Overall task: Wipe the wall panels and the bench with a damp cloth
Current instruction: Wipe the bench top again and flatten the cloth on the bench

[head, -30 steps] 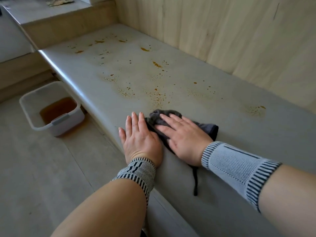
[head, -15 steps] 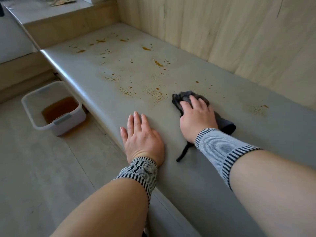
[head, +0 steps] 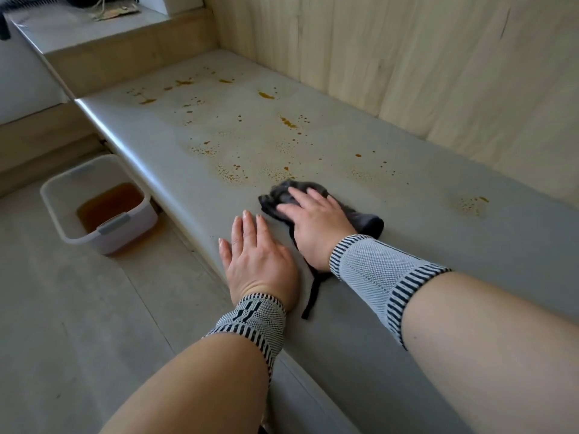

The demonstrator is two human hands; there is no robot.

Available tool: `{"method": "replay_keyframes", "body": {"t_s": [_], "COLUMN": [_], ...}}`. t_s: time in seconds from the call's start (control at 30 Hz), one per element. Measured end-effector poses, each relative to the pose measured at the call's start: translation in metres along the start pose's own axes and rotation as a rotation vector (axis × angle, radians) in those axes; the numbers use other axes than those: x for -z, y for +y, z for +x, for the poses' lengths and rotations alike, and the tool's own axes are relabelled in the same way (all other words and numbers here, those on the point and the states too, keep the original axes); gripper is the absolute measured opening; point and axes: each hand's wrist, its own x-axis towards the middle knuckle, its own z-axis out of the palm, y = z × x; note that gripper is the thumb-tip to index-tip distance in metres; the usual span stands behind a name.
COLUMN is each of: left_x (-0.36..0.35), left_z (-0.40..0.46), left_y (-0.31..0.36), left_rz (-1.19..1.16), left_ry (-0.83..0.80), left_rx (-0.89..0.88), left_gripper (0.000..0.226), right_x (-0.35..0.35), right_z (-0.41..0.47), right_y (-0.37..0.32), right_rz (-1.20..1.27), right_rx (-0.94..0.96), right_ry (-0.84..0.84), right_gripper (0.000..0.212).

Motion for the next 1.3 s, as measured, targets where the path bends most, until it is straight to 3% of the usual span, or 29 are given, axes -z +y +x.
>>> {"method": "replay_keyframes", "body": {"t_s": [0.07,0.1,0.2,0.23,0.27,0.37,0.43,0.6,0.63,0.77,0.8,0.93,0.97,1.07,1.13,1.17,1.3], "left_x": [0.001,0.000,0.000,-0.001,0.000,0.001,0.001,0.000,0.000,0.004,0.006,0.021,0.026,0.031,0.022,0.015,-0.014], "left_z": [-0.001,-0.002,-0.002,-0.002,-0.002,-0.001,-0.002,-0.003,-0.002,-0.004,-0.003,0.001,0.003,0.009,0.009,0.008,0.001], "left_y": [0.000,0.000,0.000,0.000,0.000,0.000,-0.001,0.001,0.001,0.002,0.002,0.010,0.015,0.032,0.056,0.068,0.094], "left_rz": [-0.006,-0.009,-0.007,-0.001,0.003,0.011,0.008,0.011,0.017,0.036,0.050,0.153,0.175,0.174,0.141,0.135,0.146], "left_ry": [0.003,0.006,0.011,0.009,0.005,-0.011,-0.005,-0.007,-0.010,-0.034,-0.059,-0.204,-0.223,-0.230,-0.247,-0.262,-0.255], "left_rx": [-0.006,-0.009,-0.025,-0.029,-0.030,-0.027,-0.027,-0.033,-0.033,-0.027,-0.034,-0.049,-0.057,-0.146,-0.277,-0.340,-0.377], "left_gripper": [0.060,0.059,0.057,0.056,0.056,0.056,0.055,0.055,0.054,0.054,0.055,0.060,0.058,0.055,0.057,0.058,0.062], "right_x": [0.003,0.005,0.003,0.002,-0.002,-0.006,0.001,0.005,0.003,0.000,0.005,0.013,0.012,-0.001,0.004,0.008,0.021], "right_z": [-0.004,-0.004,-0.011,-0.013,-0.015,-0.030,-0.033,-0.030,-0.029,-0.046,-0.050,-0.063,-0.067,-0.084,-0.091,-0.095,-0.112], "right_y": [0.021,0.033,0.047,0.039,0.027,0.008,0.029,0.064,0.054,0.038,0.052,0.085,0.075,0.058,0.085,0.102,0.150], "right_rz": [-0.015,-0.029,-0.019,-0.026,-0.040,-0.069,-0.092,-0.068,-0.077,-0.098,-0.084,-0.037,-0.049,-0.044,-0.085,-0.111,-0.075], "right_rx": [0.037,-0.031,-0.437,-0.484,-0.439,-0.056,0.035,-0.555,-0.541,-0.068,-0.043,-0.550,-0.546,-0.159,-0.055,-0.108,-0.759], "right_ry": [-0.020,0.018,0.167,0.183,0.182,0.086,0.019,0.196,0.202,0.049,0.029,0.165,0.167,0.160,0.178,0.187,0.280], "right_gripper": [0.053,0.052,0.049,0.048,0.048,0.050,0.050,0.047,0.048,0.051,0.051,0.048,0.048,0.048,0.046,0.044,0.045]}}
